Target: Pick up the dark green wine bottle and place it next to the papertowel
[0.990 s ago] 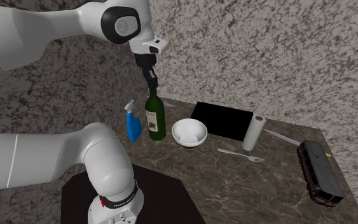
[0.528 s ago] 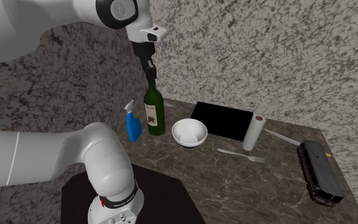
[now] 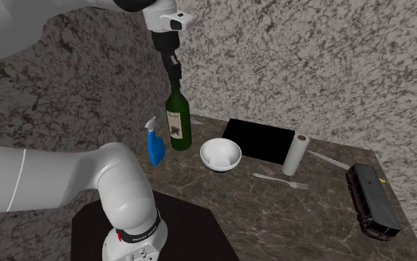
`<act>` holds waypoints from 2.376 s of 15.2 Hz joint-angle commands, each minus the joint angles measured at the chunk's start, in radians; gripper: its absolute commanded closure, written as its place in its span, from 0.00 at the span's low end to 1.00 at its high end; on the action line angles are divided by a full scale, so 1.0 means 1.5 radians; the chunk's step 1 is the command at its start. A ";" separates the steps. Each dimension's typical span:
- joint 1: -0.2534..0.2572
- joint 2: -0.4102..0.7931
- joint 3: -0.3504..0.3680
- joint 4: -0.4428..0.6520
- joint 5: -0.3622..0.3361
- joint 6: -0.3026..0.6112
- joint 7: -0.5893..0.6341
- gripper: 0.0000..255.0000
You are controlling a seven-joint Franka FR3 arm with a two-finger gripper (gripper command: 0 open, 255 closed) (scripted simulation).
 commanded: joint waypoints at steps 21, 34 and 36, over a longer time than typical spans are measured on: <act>-0.023 0.109 -0.022 0.272 -0.033 -0.164 0.022 1.00; -0.037 0.205 -0.019 0.475 -0.048 -0.272 0.046 1.00; -0.039 0.222 -0.017 0.512 -0.050 -0.290 0.051 1.00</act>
